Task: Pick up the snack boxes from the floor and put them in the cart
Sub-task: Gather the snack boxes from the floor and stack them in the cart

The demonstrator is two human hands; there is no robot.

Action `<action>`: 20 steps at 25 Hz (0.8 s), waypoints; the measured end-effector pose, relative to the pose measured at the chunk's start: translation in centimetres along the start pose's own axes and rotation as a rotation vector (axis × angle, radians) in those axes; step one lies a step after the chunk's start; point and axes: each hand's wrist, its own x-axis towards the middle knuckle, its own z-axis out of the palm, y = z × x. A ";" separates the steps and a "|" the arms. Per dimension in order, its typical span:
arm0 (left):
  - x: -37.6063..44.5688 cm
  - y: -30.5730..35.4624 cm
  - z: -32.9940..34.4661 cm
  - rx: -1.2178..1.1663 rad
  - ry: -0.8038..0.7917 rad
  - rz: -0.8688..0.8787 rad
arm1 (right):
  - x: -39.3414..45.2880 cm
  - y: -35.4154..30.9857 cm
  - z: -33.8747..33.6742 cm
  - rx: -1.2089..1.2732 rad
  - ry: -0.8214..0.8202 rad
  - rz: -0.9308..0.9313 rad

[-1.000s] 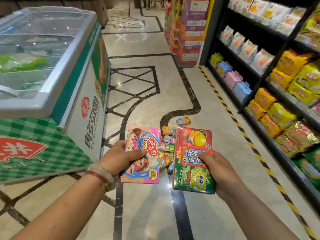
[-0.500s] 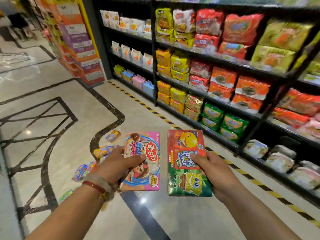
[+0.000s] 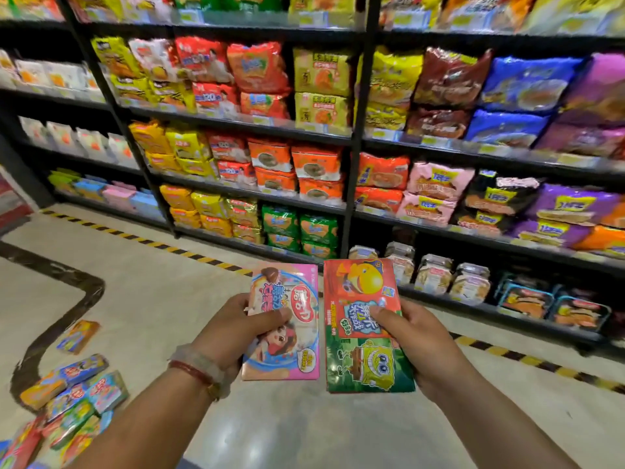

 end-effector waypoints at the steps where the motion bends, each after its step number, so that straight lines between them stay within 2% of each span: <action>1: 0.8 0.0 2.1 0.015 -0.041 -0.008 | -0.1 -0.1 -2.0 0.019 0.043 -0.004; 13: 13.0 1.5 26.2 0.268 -0.547 -0.092 | 0.5 -0.7 -20.0 0.260 0.567 -0.018; 20: 18.2 3.1 40.6 0.416 -0.870 -0.138 | 1.2 -2.2 -27.8 0.438 0.887 -0.067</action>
